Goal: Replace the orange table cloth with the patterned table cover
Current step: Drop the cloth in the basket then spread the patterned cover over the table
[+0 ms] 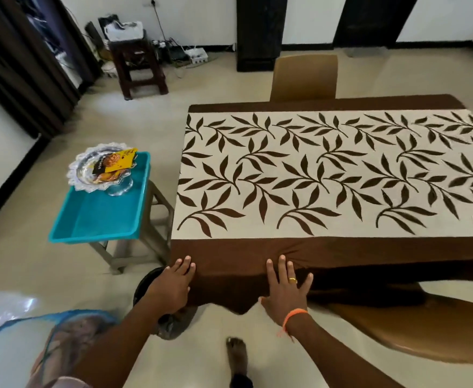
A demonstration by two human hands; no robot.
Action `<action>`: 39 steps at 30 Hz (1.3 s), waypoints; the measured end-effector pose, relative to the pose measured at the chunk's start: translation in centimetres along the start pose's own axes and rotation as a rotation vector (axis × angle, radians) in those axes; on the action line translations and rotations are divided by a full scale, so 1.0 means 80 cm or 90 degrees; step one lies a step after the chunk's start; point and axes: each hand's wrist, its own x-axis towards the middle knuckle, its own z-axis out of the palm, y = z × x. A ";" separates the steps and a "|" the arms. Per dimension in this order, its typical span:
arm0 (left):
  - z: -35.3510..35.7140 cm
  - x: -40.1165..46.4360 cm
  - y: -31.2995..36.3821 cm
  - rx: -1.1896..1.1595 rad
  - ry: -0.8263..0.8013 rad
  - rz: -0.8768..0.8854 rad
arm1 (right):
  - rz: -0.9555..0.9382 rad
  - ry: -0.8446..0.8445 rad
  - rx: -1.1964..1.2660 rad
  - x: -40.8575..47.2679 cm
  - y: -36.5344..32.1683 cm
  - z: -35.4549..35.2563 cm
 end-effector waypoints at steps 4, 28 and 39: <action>0.003 -0.016 0.015 0.022 -0.022 -0.021 | -0.061 -0.049 0.022 -0.009 0.024 -0.019; -0.134 -0.010 0.784 -0.402 0.220 0.154 | 0.203 0.183 0.481 -0.197 0.703 -0.068; -0.220 0.148 1.040 -0.324 0.192 0.216 | 0.290 0.158 0.568 -0.108 0.989 -0.071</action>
